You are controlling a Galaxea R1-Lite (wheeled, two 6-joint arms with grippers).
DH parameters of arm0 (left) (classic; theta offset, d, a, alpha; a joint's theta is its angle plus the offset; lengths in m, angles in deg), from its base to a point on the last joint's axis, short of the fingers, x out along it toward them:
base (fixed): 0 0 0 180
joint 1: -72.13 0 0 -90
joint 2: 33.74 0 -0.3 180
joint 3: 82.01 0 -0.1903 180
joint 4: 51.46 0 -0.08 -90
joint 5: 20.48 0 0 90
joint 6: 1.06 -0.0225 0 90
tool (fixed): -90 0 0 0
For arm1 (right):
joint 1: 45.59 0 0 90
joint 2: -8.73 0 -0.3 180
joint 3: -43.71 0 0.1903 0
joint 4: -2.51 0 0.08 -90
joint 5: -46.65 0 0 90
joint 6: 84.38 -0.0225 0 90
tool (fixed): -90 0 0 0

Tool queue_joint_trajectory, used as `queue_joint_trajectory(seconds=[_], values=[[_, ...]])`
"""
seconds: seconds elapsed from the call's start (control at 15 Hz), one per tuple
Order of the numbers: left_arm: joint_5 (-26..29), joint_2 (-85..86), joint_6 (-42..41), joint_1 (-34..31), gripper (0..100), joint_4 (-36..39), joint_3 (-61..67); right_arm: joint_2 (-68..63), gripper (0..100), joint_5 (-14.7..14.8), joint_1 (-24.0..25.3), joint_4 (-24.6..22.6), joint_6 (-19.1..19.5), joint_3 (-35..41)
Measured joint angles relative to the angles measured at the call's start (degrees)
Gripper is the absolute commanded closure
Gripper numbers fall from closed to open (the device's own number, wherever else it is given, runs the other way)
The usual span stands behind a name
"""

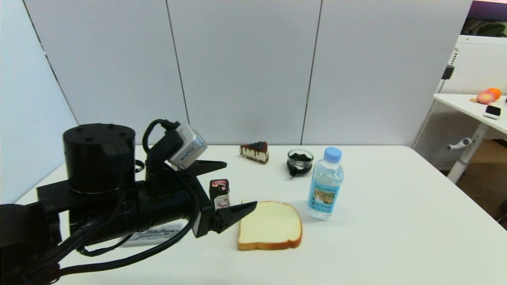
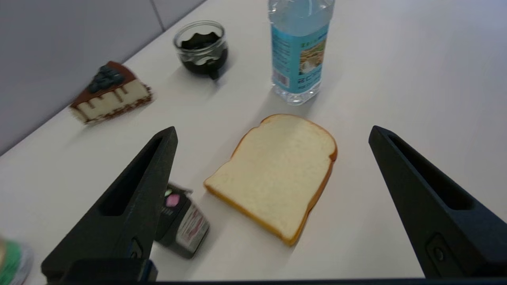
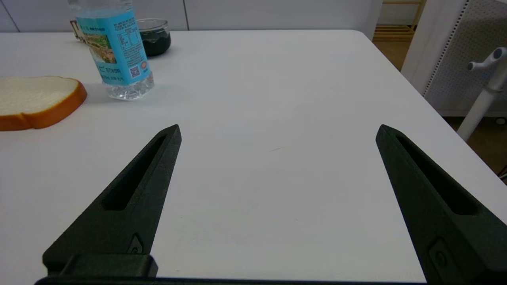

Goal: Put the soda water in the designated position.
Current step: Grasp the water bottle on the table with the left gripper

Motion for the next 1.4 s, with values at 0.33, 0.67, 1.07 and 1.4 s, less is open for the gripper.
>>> queue_joint_trajectory(seconds=[0.33,0.67,1.07,1.4], values=[[4.22,-9.61,-0.59,2.77,0,3.39,-4.52,0.0,0,0.02,0.0,-0.02,0.02,0.0],[5.32,-18.48,-0.15,5.0,0,11.78,-8.77,0.0,0,0.02,0.0,-0.02,0.02,0.0],[7.68,-28.43,1.05,7.12,0,18.14,-18.49,0.0,0,0.0,0.0,-0.02,0.02,0.0],[7.68,-33.22,3.28,8.03,0,21.0,-22.77,0.0,0,0.02,-0.02,-0.02,0.02,0.0]])
